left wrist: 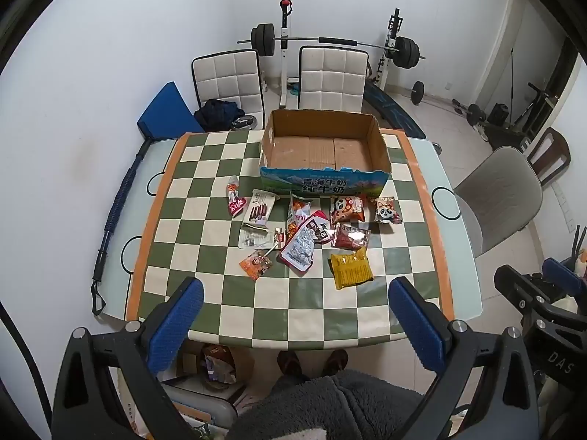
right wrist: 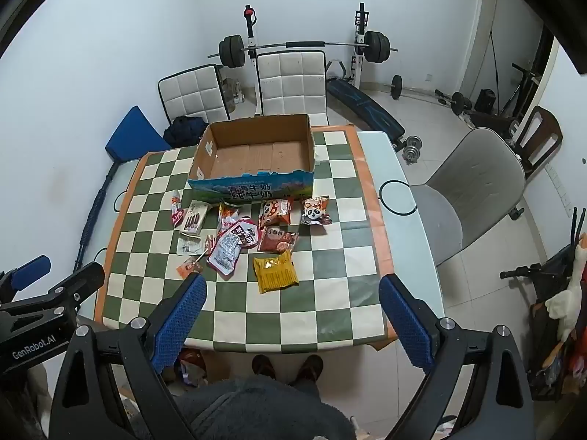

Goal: Organize snacks

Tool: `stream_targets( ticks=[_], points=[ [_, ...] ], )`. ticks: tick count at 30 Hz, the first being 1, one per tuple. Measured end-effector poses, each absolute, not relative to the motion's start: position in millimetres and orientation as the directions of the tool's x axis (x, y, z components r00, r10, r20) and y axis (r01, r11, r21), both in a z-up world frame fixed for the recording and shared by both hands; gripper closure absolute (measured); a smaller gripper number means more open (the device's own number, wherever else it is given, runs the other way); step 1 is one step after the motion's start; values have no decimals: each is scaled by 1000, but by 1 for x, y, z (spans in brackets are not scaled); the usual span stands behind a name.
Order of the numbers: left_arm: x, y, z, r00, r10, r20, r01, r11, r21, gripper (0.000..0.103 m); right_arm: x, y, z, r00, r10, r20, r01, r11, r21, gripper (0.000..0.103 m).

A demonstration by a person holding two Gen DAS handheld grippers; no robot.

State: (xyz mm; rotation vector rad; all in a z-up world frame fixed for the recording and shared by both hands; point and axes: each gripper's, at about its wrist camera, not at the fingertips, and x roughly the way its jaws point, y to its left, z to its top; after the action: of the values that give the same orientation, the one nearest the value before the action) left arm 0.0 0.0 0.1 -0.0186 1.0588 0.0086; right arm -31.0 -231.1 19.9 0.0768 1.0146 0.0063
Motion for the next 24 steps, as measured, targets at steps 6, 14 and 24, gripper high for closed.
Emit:
stream_targets(
  ticks=[6, 14, 24],
  points=[
    [0, 0, 2, 493, -1, -870, -16, 1000, -11, 0, -30, -231, 20, 531, 32, -847, 33, 998, 58, 6],
    [0, 0, 1, 497, -4, -868, -18, 1000, -15, 0, -31, -231, 21, 533, 40, -845, 30, 997, 66, 6],
    [11, -2, 10, 516, -1, -857, -17, 1000, -12, 0, -32, -235, 35, 544, 40, -838, 27, 998, 65, 6]
  ],
)
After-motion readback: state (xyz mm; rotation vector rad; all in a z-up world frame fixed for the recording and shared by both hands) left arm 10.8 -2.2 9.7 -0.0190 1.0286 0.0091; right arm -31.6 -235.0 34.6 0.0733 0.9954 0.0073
